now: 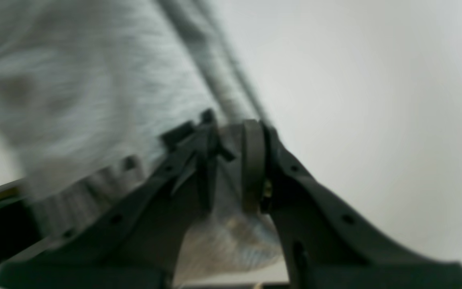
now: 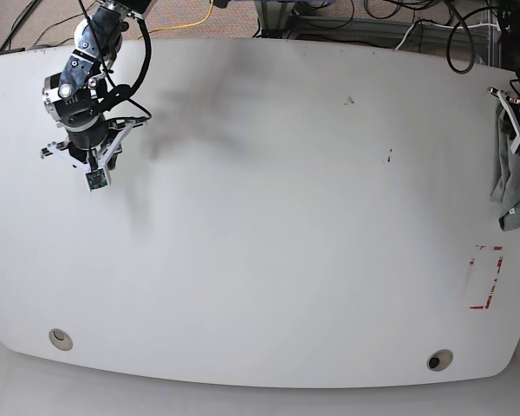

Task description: Layout the t-shirt on the table in an organized manner, then fold the t-shirt properly

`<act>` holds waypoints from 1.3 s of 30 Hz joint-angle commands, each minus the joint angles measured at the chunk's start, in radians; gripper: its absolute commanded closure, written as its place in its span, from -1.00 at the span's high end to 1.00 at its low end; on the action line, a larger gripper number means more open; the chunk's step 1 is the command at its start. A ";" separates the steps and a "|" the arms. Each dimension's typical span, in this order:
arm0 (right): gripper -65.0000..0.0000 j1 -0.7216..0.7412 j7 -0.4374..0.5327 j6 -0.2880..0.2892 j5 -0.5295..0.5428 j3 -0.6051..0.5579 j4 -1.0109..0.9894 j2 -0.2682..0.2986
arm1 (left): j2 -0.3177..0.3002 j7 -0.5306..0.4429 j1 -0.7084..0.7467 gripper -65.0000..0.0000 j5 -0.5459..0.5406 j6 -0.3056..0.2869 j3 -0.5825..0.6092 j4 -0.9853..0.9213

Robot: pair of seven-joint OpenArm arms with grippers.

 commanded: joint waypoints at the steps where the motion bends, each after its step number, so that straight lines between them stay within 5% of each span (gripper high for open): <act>1: -0.76 0.009 0.018 -0.002 0.004 0.003 0.023 0.008 | -0.026 0.007 0.015 -0.70 0.033 0.006 -0.050 0.072; 9: -0.76 0.018 0.023 -0.002 0.019 0.001 0.023 0.008 | 0.000 0.011 0.043 -0.69 0.031 -0.051 -0.075 0.247; 18: -0.76 0.090 0.057 -0.002 0.017 -0.013 0.017 0.014 | 0.216 0.010 -0.134 -0.69 0.046 -0.043 -0.030 0.435; 24: -0.76 0.096 0.219 -0.002 -0.154 -0.134 0.006 0.010 | 0.430 -0.003 -0.275 -0.70 0.200 0.052 0.053 0.451; 28: -0.76 0.053 0.399 -0.002 -0.159 -0.158 -0.042 0.014 | 0.520 -0.092 -0.290 -0.70 0.284 0.081 0.146 0.451; 34: -0.76 -0.019 0.563 -0.002 -0.105 -0.128 -0.095 0.016 | 0.558 -0.290 -0.186 -0.70 0.329 0.087 0.229 0.431; 39: -0.76 -0.131 0.640 -0.002 -0.033 -0.097 -0.131 0.048 | 0.560 -0.372 -0.049 -0.70 0.329 0.168 0.283 0.417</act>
